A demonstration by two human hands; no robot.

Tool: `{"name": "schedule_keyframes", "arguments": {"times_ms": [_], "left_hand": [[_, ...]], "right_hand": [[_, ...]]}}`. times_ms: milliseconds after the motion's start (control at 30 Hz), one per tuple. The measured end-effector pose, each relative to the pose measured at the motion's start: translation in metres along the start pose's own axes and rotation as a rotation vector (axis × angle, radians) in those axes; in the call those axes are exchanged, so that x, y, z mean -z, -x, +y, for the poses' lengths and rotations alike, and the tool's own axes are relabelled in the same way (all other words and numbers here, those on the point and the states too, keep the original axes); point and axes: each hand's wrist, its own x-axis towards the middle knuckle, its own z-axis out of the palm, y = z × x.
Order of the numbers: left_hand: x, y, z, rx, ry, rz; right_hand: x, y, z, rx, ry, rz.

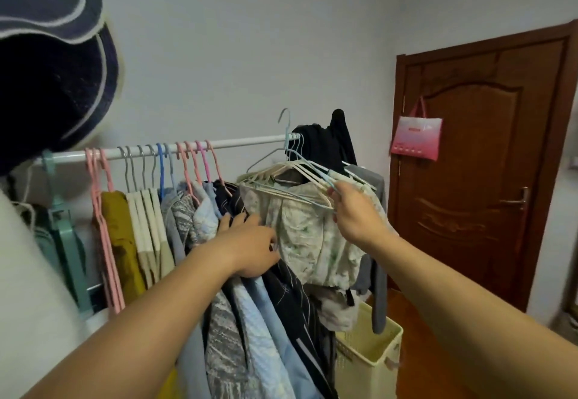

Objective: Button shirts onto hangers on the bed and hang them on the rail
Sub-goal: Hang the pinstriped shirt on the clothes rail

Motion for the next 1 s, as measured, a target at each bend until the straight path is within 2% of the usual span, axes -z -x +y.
{"name": "schedule_keyframes", "arguments": {"times_ms": [200,367,567,667,700,767,833,867,933,1000], "left_hand": [[-0.003,0.015,0.002,-0.003,0.056,0.104],[-0.006,0.018,0.000,0.003,0.089,0.143],[-0.014,0.013,-0.006,-0.017,0.069,0.192],[-0.015,0.014,0.001,0.023,0.021,0.196],[-0.017,0.016,0.011,0.036,0.012,0.225],[-0.029,0.020,0.044,0.016,0.080,0.391],[-0.051,0.026,0.096,-0.081,0.289,0.571],[-0.066,0.028,0.127,-0.132,0.428,0.590],[-0.105,0.031,0.194,-0.215,0.641,0.479],[-0.157,0.035,0.261,-0.334,0.676,0.311]], "right_hand": [[-0.047,0.004,-0.015,-0.156,-0.224,-0.123],[-0.066,0.006,-0.019,-0.173,-0.209,-0.081],[-0.050,0.030,0.018,0.068,-0.048,-0.079],[-0.019,0.059,0.048,0.079,-0.100,-0.086],[-0.005,0.073,0.061,0.048,-0.144,-0.092],[0.027,0.106,0.092,-0.052,-0.183,-0.052],[0.059,0.153,0.127,-0.197,-0.204,0.002],[0.076,0.182,0.144,-0.278,-0.237,0.017],[0.109,0.251,0.181,-0.435,-0.325,0.025],[0.147,0.330,0.212,-0.594,-0.419,0.033]]}}
